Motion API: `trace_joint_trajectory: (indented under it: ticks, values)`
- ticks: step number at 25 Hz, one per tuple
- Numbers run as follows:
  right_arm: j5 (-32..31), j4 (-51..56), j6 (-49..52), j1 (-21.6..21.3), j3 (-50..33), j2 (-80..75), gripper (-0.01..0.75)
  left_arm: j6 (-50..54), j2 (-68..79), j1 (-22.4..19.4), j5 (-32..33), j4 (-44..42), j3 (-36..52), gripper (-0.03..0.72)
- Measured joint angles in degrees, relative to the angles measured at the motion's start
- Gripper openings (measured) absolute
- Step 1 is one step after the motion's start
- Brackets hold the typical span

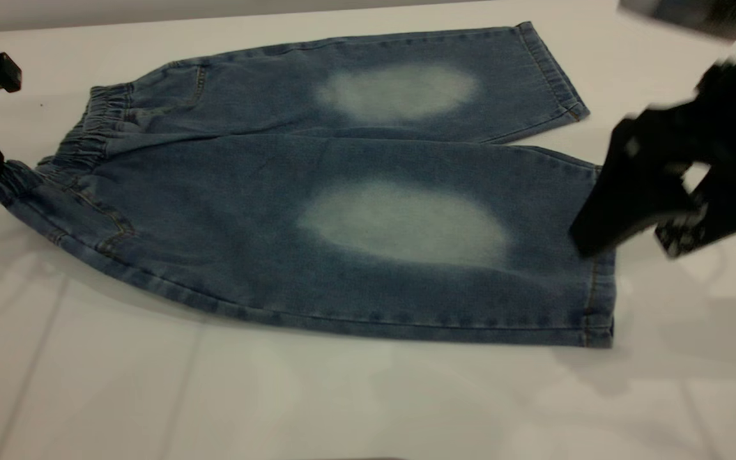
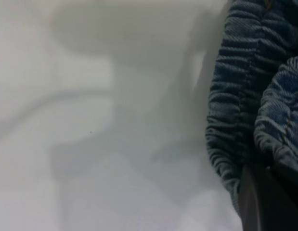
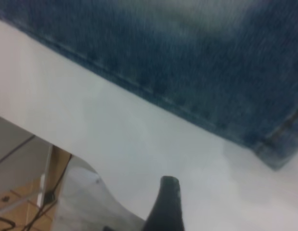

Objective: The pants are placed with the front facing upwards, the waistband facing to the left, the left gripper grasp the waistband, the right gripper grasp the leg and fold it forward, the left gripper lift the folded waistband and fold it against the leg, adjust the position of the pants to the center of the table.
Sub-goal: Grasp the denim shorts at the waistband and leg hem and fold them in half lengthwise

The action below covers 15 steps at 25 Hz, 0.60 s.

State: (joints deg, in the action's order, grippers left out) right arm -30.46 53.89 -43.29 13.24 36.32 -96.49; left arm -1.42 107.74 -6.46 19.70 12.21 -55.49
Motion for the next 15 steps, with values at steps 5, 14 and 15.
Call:
trace_joint_trajectory:
  ticks: [5,14,15]
  values:
    - [2.64,0.16,-0.54,2.30,0.04,-4.06,0.589,0.00,0.00,0.00,0.00,0.00,0.00,0.017]
    - [6.51,1.00,-0.85,5.45,0.21,-10.61,0.589,-0.12,0.00,0.00,0.00,0.00,0.00,0.017]
    - [7.03,1.01,-0.90,5.63,0.21,-11.17,0.589,-0.12,0.00,0.00,0.00,0.00,0.00,0.017]
